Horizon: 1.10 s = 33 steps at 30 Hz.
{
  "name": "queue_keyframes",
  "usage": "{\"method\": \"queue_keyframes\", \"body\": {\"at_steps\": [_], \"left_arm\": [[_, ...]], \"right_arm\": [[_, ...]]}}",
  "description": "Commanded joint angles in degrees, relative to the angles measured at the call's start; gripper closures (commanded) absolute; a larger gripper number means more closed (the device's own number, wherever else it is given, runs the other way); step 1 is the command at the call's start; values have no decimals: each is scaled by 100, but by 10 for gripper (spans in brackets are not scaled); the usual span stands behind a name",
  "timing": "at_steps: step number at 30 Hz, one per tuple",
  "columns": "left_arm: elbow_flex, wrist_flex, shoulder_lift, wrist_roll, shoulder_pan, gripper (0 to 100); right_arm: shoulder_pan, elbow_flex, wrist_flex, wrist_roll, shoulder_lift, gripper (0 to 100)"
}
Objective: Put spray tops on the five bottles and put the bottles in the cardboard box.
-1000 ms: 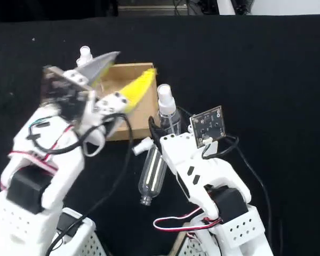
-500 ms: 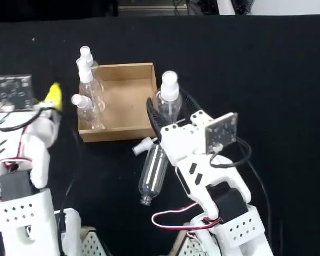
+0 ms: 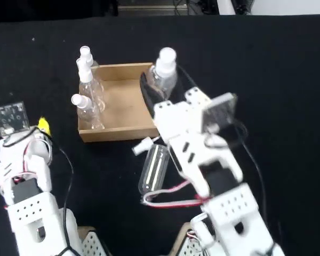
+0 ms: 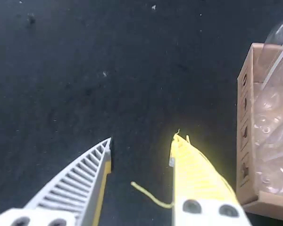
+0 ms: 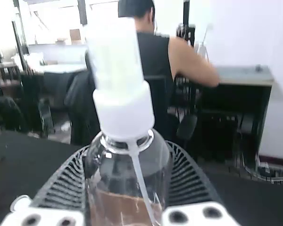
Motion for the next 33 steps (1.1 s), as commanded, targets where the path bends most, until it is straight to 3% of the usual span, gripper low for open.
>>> {"method": "queue_keyframes", "body": {"at_steps": [1, 10, 22, 33], "left_arm": [[716, -1266, -132, 0, -92, 820], [1736, -2593, -132, 0, -136, 820], [1833, -2576, -70, 0, 382, 820], [1833, -2400, -123, 0, 418, 820]], "right_arm": [[-70, -708, -167, 0, 963, 988], [-79, -796, -273, 9, 2149, 985], [-53, -163, -4730, -9, 4180, 988], [-44, -690, -5758, -26, 5956, 988]]}}
